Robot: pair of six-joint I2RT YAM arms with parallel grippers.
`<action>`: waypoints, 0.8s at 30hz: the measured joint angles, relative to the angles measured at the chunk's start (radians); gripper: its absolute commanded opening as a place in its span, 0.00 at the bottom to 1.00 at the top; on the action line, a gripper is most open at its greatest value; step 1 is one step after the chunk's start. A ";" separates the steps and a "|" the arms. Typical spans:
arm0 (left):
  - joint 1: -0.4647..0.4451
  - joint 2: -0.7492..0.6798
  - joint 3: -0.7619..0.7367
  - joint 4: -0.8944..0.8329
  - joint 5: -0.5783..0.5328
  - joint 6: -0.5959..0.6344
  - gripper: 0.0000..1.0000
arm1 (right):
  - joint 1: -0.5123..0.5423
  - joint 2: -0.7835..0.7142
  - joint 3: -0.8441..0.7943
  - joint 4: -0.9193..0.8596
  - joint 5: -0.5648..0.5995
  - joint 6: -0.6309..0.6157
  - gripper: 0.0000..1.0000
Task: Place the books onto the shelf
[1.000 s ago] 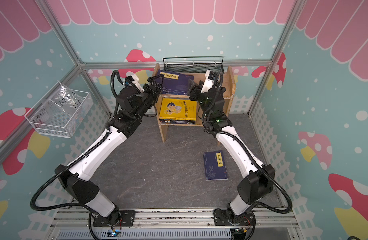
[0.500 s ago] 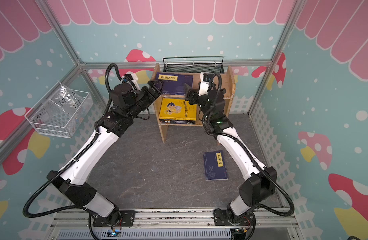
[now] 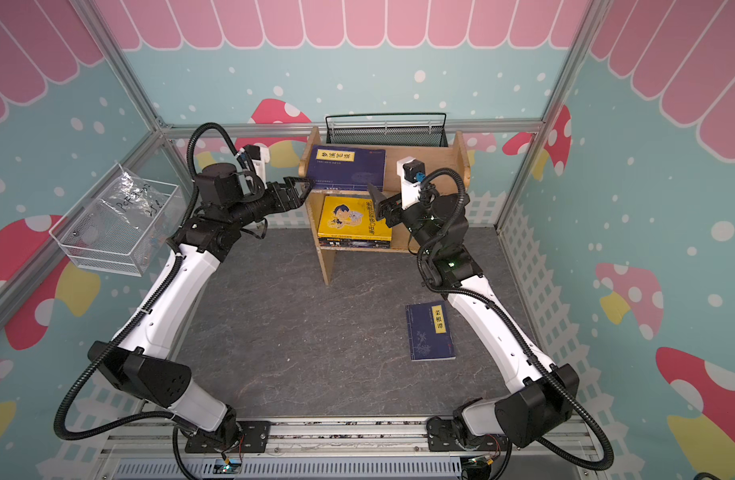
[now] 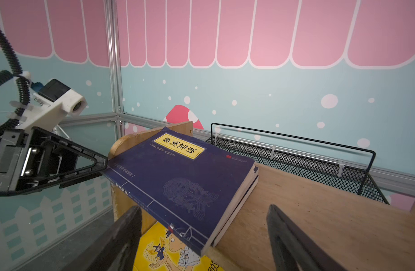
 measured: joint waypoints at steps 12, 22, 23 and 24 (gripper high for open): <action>0.002 -0.037 -0.126 0.128 0.123 0.129 0.87 | 0.000 0.011 -0.027 0.028 -0.031 -0.073 0.81; 0.002 -0.037 -0.138 0.215 0.086 0.125 0.80 | 0.000 0.035 -0.027 0.045 -0.034 -0.072 0.78; 0.002 -0.037 -0.138 0.222 0.083 0.125 0.79 | 0.000 0.035 -0.027 0.045 -0.035 -0.072 0.78; 0.002 -0.037 -0.138 0.228 0.081 0.125 0.78 | 0.000 0.035 -0.027 0.045 -0.035 -0.072 0.76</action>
